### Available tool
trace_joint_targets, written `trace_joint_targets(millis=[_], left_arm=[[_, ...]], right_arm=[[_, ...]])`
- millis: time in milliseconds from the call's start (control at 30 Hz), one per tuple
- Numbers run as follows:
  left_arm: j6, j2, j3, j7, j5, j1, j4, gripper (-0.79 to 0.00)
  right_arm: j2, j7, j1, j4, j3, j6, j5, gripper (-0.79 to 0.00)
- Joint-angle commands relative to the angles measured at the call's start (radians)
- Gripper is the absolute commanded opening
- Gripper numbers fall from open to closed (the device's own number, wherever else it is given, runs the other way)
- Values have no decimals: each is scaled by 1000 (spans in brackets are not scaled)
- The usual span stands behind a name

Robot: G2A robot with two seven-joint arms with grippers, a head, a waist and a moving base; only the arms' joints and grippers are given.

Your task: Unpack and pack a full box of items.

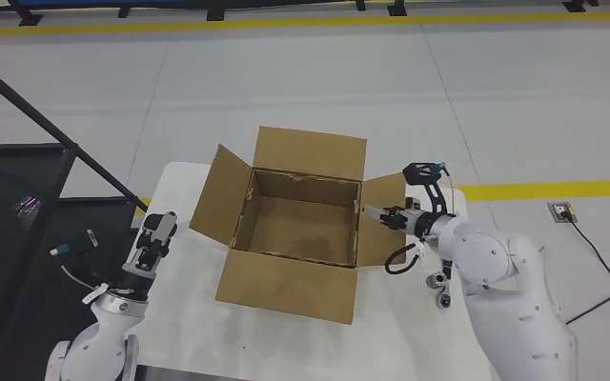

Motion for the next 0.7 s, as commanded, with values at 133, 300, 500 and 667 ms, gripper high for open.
trace_joint_targets(millis=[133,300,500,667], left_arm=[[0,0,0,0,0,0,0,0],[0,0,0,0,0,0,0,0],[0,0,0,0,0,0,0,0],[0,0,0,0,0,0,0,0]], right_arm=[[20,-26,-113,-157,125,42,-36,0],[26,-90,-188,-251,200,94,-26,0],[26,-90,-188,-251,200,94,-26,0],[26,-90,-188,-251,200,94,-26,0]])
